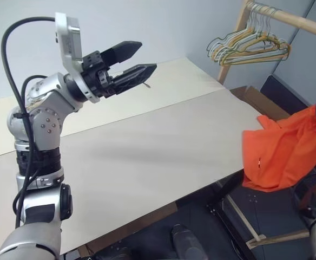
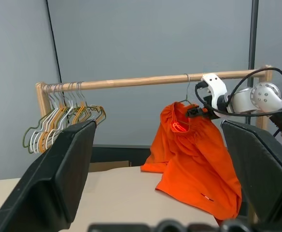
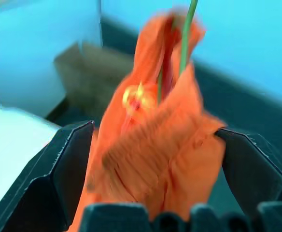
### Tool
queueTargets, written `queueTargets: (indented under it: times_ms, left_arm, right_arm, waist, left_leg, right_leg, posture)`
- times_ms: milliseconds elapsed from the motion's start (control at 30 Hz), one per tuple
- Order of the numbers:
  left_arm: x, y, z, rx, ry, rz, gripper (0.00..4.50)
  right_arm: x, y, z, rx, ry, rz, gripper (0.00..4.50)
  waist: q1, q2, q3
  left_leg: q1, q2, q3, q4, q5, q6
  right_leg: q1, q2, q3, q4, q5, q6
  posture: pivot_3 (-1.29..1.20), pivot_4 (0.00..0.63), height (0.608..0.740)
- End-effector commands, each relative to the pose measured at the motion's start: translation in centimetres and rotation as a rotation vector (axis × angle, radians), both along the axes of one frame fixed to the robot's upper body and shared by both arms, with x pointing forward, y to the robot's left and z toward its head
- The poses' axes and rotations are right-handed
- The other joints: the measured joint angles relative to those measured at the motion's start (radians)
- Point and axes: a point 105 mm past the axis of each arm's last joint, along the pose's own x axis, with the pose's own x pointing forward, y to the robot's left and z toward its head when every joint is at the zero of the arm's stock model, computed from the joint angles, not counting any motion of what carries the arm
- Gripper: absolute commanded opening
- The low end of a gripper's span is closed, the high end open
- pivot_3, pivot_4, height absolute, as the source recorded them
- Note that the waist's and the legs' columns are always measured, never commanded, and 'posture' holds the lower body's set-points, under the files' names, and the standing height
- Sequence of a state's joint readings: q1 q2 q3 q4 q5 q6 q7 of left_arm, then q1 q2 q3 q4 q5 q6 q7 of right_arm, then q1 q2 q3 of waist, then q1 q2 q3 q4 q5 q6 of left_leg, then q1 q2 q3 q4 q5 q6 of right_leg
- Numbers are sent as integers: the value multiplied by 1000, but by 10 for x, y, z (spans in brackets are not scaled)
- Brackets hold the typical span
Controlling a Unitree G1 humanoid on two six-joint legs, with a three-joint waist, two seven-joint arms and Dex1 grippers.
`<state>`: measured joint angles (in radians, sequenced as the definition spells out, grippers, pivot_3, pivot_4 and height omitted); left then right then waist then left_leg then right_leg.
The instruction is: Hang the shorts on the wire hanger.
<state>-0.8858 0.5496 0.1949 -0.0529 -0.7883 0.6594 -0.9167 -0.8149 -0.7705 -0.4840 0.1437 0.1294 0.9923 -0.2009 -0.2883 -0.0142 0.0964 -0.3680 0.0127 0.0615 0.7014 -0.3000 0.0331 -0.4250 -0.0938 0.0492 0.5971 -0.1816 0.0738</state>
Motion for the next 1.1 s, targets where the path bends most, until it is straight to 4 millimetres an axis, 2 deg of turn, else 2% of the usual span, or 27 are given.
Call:
queueTargets:
  times_ms: [33,100,200,300,367,433,533,633,700,767,833,933,1100]
  left_arm:
    - [-4,0,6,2,-36,-3,4500]
    - [-4,0,5,5,-35,-4,4500]
    - [-5,0,4,11,-37,-4,4500]
    - [-5,2,4,13,-39,1,4500]
    - [-5,3,4,17,-41,15,4500]
    - [-4,4,1,28,-45,33,4500]
    - [-2,7,-9,65,-50,67,4500]
    - [-1,11,-22,124,-57,111,4500]
    - [-1,17,-35,203,-75,171,4500]
    - [-4,23,-50,287,-100,218,4500]
    - [-10,29,-62,340,-91,242,4500]
    - [-20,40,-81,412,-53,274,4500]
    - [-37,50,-100,477,-11,313,4500]
  right_arm:
    - [-7,16,44,-192,-152,-1,4459]
    - [-4,22,42,-197,-158,20,4459]
    - [-6,19,38,-228,-153,-11,4459]
    - [-10,29,52,-314,-221,6,4459]
    - [-9,49,65,-377,-314,110,4459]
    - [-5,79,74,-429,-401,300,4459]
    - [4,125,70,-473,-403,610,4459]
    - [7,167,56,-416,-374,915,4459]
    - [-1,207,33,-374,-304,1234,4459]
    - [-12,237,10,-389,-224,1470,4459]
    - [-14,253,-6,-374,-168,1576,4459]
    - [-12,265,-22,-373,-80,1667,4459]
    - [-14,269,-47,-400,49,1758,4459]
  waist:
    - [-1,0,0]
    - [-1,0,0]
    - [0,0,0]
    - [1,0,0]
    - [1,0,0]
    - [-2,0,0]
    - [-2,0,0]
    - [1,0,0]
    - [9,0,0]
    - [26,0,0]
    - [44,0,0]
    - [87,-1,0]
    - [178,-4,2]
  left_leg:
    - [0,0,0,0,0,0]
    - [0,0,0,0,0,0]
    - [0,0,0,0,0,0]
    - [0,0,0,0,0,0]
    - [0,0,0,0,0,0]
    - [0,0,0,0,0,0]
    - [1,1,0,0,0,0]
    - [6,1,0,0,0,0]
    - [9,1,0,0,0,0]
    - [11,1,0,-4,0,0]
    - [11,2,0,-4,0,0]
    - [10,2,1,-4,0,0]
    - [10,2,1,-4,0,0]
  right_leg:
    - [0,0,0,0,0,0]
    - [0,0,0,0,0,0]
    - [0,0,0,0,0,-1]
    - [0,0,0,0,2,-4]
    - [0,0,0,0,3,-5]
    - [0,0,0,0,3,-4]
    - [1,1,0,0,1,-1]
    - [2,1,0,0,1,-1]
    - [2,1,0,0,2,-3]
    - [3,2,0,-1,4,-7]
    - [2,2,0,-1,5,-8]
    - [2,1,0,-1,5,-8]
    - [0,1,-1,-1,5,-9]
  posture:
    - [-243,62,740]
    - [-241,62,740]
    - [-235,62,740]
    - [-231,63,740]
    - [-225,64,740]
    - [-219,65,740]
    - [-204,69,740]
    - [-160,68,740]
    - [-128,62,740]
    - [-94,59,740]
    - [-53,57,740]
    - [5,55,740]
    - [70,64,740]
